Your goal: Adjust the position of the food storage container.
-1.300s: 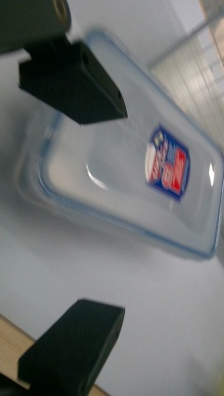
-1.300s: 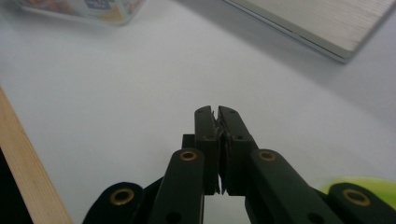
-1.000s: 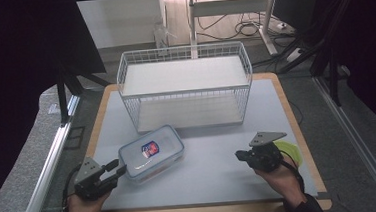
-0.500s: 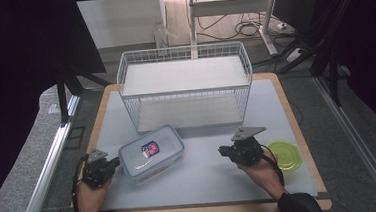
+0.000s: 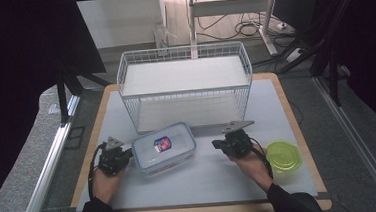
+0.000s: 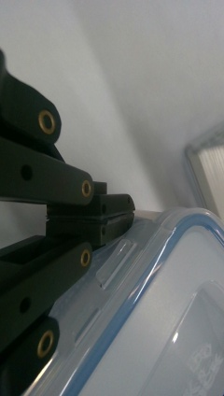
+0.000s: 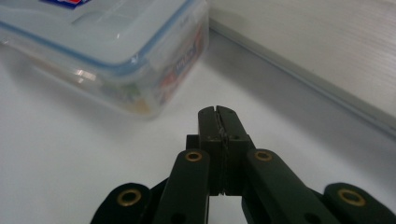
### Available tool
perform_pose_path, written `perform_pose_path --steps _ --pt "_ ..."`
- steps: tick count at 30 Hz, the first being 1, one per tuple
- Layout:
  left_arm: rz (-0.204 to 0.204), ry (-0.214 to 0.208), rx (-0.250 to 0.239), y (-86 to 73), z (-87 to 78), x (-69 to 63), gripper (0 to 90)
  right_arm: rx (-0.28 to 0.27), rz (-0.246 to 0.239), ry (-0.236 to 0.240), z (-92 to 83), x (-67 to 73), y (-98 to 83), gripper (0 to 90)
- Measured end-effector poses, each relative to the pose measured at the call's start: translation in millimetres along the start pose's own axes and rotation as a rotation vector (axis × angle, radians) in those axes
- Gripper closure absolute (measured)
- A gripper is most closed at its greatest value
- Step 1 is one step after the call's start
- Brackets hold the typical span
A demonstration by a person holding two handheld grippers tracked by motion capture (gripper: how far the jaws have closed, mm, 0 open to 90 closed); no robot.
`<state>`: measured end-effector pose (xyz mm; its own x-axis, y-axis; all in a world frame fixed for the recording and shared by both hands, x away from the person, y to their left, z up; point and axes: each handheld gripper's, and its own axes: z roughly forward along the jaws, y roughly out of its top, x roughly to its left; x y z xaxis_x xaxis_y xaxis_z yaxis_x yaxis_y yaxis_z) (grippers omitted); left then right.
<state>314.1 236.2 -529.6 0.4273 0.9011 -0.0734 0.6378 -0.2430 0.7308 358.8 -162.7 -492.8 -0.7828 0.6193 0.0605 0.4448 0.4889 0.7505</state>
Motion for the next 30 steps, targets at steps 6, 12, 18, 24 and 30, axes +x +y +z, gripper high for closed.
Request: perform_pose_path --steps 6,12,18,24,30 --pt "0.02 -0.054 0.001 16.8 18.5 -11.5 89.8 0.018 -0.02 -0.044 21.7 -7.5 9.2 90.0" --pt "0.041 -0.082 0.008 25.8 33.5 -22.3 89.9 0.044 0.001 -0.04 31.1 -13.9 12.0 90.0" --pt "0.025 -0.121 0.022 25.3 34.8 -23.7 90.0 0.069 -0.017 -0.054 25.3 -11.4 10.7 90.0" --pt "0.053 -0.133 0.043 24.3 31.8 -33.7 90.0 0.09 -0.017 -0.06 14.5 -5.1 4.0 90.0" --pt "0.073 -0.154 0.07 21.6 30.0 -45.7 90.0 0.111 0.006 -0.059 -1.6 4.0 -7.3 90.0"
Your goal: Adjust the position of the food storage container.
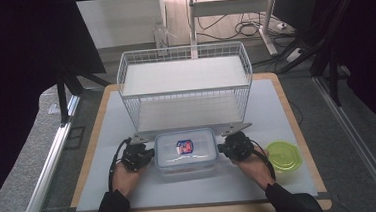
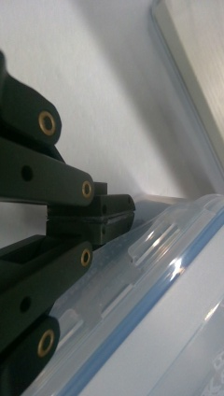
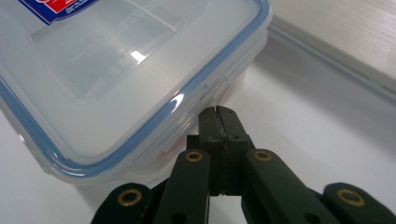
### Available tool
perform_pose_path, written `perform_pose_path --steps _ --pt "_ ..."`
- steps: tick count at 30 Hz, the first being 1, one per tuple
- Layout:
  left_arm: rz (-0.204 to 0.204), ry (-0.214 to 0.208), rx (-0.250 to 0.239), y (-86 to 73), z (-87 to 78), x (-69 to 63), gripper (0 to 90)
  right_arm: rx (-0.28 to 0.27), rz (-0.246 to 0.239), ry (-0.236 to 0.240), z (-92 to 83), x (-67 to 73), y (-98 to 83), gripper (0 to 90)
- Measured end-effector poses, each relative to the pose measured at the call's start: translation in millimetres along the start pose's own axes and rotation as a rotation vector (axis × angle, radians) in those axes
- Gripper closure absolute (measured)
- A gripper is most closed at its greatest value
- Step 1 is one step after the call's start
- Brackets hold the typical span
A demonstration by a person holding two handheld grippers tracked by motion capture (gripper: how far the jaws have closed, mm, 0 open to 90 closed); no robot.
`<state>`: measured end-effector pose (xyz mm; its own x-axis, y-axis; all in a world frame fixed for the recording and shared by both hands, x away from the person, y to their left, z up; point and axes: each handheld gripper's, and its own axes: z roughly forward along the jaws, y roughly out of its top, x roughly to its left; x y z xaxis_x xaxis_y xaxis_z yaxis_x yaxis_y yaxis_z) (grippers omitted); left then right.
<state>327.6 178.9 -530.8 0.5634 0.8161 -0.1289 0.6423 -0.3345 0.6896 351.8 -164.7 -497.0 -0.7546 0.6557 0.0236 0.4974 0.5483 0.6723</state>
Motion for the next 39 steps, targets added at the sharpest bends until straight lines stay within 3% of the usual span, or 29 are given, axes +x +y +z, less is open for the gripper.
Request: perform_pose_path --steps 8,12,13,16,20,24,26,30,34,39 --pt "0.042 -0.011 0.022 -4.8 -5.0 -13.7 90.0 0.023 -0.051 -0.028 -14.9 14.5 -12.5 90.0" --pt "0.064 -0.02 0.038 -4.6 -6.0 -19.8 90.0 0.034 -0.105 -0.056 -21.8 21.5 -18.4 90.0" --pt "0.081 -0.02 0.05 -3.8 -7.4 -19.6 90.0 0.035 -0.106 -0.052 -22.7 21.7 -19.2 90.0" --pt "0.107 0.009 0.022 -4.1 -17.9 -19.9 89.1 0.035 -0.107 -0.026 -25.6 20.8 -21.4 89.5" --pt "0.111 0.034 -0.029 -11.1 -36.0 -19.0 76.4 0.022 -0.119 -0.035 -31.3 19.9 -23.4 81.5" --pt "0.132 0.082 -0.04 -19.3 -45.4 -21.6 56.9 -0.007 -0.12 -0.064 -39.4 15.6 -25.2 72.3" --pt "0.122 0.102 -0.051 -23.5 -50.4 -21.7 49.3 -0.026 -0.114 -0.072 -43.9 12.5 -26.3 65.4" --pt "0.095 0.093 -0.084 -30.7 -59.4 -18.9 36.5 -0.05 -0.114 -0.068 -48.9 12.1 -28.7 56.0" --pt "0.033 0.04 -0.104 -37.0 -67.9 -17.1 27.5 -0.089 -0.1 -0.046 -54.7 11.3 -30.5 47.2" --pt "0.014 0.005 -0.121 -44.8 -74.0 -17.9 15.3 -0.123 -0.07 -0.013 -59.7 7.5 -35.0 36.2"
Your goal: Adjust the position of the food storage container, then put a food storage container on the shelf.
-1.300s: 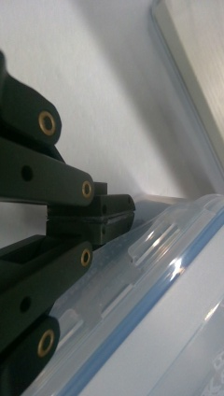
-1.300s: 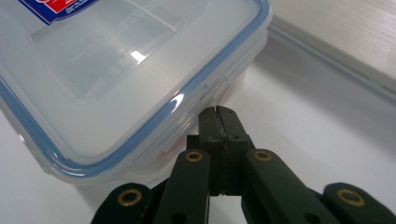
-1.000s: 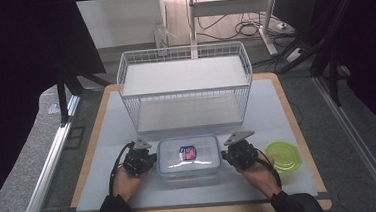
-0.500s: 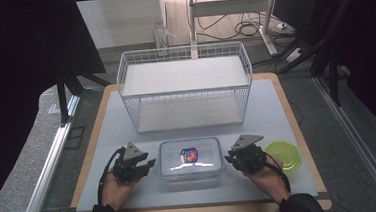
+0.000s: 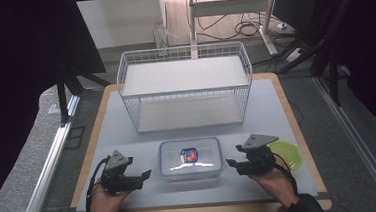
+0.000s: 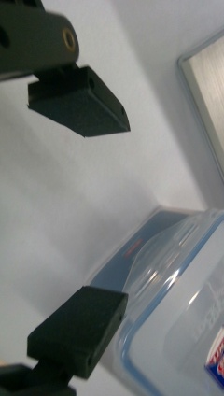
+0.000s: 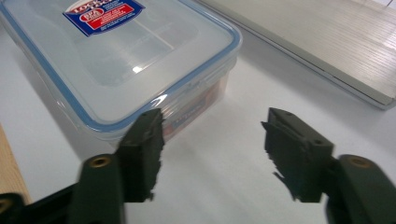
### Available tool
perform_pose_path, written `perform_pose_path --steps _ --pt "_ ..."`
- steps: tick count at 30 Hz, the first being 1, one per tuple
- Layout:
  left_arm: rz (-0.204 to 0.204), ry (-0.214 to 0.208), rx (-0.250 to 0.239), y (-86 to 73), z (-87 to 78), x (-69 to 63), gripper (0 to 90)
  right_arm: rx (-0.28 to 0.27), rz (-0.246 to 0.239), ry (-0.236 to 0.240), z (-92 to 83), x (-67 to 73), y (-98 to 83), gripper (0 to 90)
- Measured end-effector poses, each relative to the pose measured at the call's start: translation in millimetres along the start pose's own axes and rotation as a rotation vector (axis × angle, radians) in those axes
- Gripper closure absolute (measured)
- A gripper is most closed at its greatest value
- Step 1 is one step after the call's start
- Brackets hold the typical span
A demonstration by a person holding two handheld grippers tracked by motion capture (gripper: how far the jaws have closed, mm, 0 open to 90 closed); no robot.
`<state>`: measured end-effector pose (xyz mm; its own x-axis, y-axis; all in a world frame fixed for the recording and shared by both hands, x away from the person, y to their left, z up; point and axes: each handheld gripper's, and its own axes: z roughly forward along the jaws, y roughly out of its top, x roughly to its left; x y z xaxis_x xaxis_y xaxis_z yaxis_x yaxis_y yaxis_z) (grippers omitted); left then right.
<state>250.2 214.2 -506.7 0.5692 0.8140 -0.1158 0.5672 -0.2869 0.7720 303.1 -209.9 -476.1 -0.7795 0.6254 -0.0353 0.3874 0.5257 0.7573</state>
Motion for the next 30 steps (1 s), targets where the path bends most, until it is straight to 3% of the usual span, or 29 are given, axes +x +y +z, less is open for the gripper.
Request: perform_pose_path --steps 2,6,13,21,30 --pt "0.023 0.007 -0.006 -1.4 -1.0 -1.8 10.0 -0.011 0.011 0.006 -0.9 -1.4 -1.4 31.6" --pt "0.084 0.059 -0.005 -1.9 0.6 -4.3 5.0 -0.036 0.017 0.025 0.0 -3.0 -1.1 22.5" --pt "0.093 0.059 -0.011 -3.1 4.4 -0.6 2.4 -0.047 0.027 0.053 4.3 -1.8 0.2 14.4" --pt "0.054 -0.032 -0.045 5.6 1.2 -5.1 3.1 -0.071 0.068 0.082 3.0 -3.7 5.7 10.2" --pt "0.009 -0.146 -0.05 20.4 8.8 -9.4 1.7 -0.026 0.06 0.087 11.5 5.4 15.4 2.1"
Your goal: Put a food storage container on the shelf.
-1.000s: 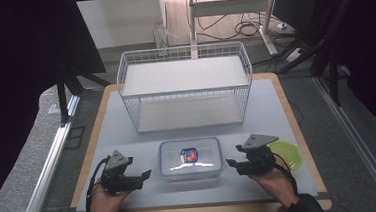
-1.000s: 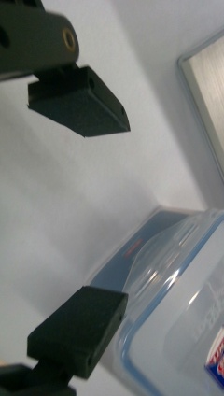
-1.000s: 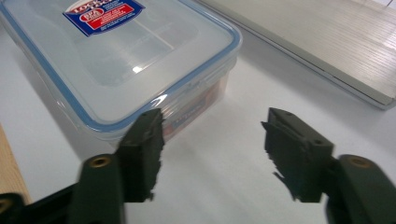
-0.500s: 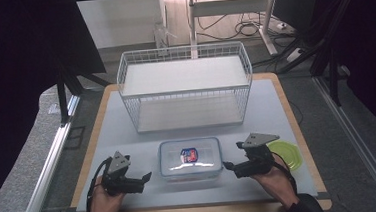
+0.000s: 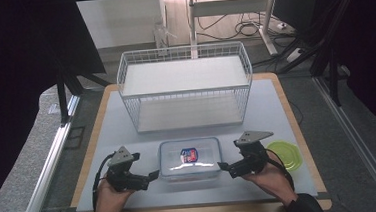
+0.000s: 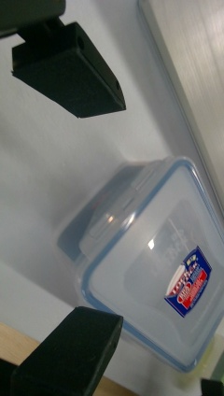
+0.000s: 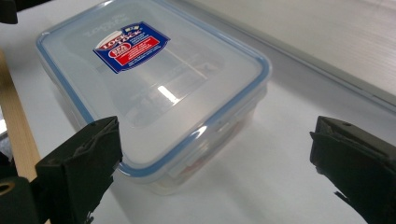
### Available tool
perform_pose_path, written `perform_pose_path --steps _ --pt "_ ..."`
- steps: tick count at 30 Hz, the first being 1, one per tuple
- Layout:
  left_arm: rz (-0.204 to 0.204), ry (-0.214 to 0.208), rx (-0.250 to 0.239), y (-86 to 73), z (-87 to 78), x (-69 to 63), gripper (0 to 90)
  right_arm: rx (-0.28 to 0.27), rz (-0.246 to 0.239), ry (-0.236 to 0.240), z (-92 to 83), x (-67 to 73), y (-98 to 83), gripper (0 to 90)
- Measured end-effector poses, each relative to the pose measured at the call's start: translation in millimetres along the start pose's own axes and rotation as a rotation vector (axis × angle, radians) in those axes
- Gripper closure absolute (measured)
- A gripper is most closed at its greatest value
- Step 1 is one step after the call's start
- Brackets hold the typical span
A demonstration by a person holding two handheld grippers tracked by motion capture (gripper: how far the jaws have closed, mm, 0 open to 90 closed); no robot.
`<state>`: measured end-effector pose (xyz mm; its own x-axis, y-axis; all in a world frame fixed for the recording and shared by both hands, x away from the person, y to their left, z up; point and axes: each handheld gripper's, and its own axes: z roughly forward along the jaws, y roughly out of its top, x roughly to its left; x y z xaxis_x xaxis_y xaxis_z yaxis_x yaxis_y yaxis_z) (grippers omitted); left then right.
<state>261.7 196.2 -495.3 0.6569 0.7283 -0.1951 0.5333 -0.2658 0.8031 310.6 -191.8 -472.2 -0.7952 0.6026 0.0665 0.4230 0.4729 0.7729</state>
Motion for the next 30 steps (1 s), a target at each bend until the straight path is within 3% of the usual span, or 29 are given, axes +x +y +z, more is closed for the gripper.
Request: perform_pose_path --steps 4,8,11,18,21,23,25,26,30 --pt "-0.055 -0.086 0.018 4.1 14.2 4.0 1.4 0.035 0.003 0.028 7.1 2.8 3.8 2.7" --pt "-0.074 -0.118 0.055 6.5 28.1 6.7 1.2 0.064 0.038 0.076 16.4 2.3 6.9 6.2" --pt "-0.091 -0.141 0.087 7.0 38.5 10.7 1.2 0.091 0.096 0.111 24.7 -2.9 6.0 6.3" --pt "-0.16 -0.283 0.123 9.4 57.9 15.4 0.8 0.125 0.243 0.237 40.8 -15.8 2.9 6.1" --pt "-0.176 -0.286 0.134 9.5 58.4 15.6 0.2 0.14 0.294 0.29 45.5 -18.7 1.8 8.6" --pt "-0.188 -0.282 0.149 10.2 55.5 14.9 2.8 0.148 0.311 0.299 45.8 -19.2 1.6 9.8" --pt "-0.175 -0.283 0.167 11.0 51.1 13.5 6.1 0.154 0.308 0.294 42.2 -18.5 2.5 15.1" --pt "-0.163 -0.28 0.167 11.0 47.6 12.5 11.8 0.148 0.295 0.287 35.8 -17.8 3.3 21.1" --pt "-0.162 -0.29 0.134 4.8 34.7 11.7 22.4 0.128 0.292 0.281 26.7 -17.1 3.1 30.9"
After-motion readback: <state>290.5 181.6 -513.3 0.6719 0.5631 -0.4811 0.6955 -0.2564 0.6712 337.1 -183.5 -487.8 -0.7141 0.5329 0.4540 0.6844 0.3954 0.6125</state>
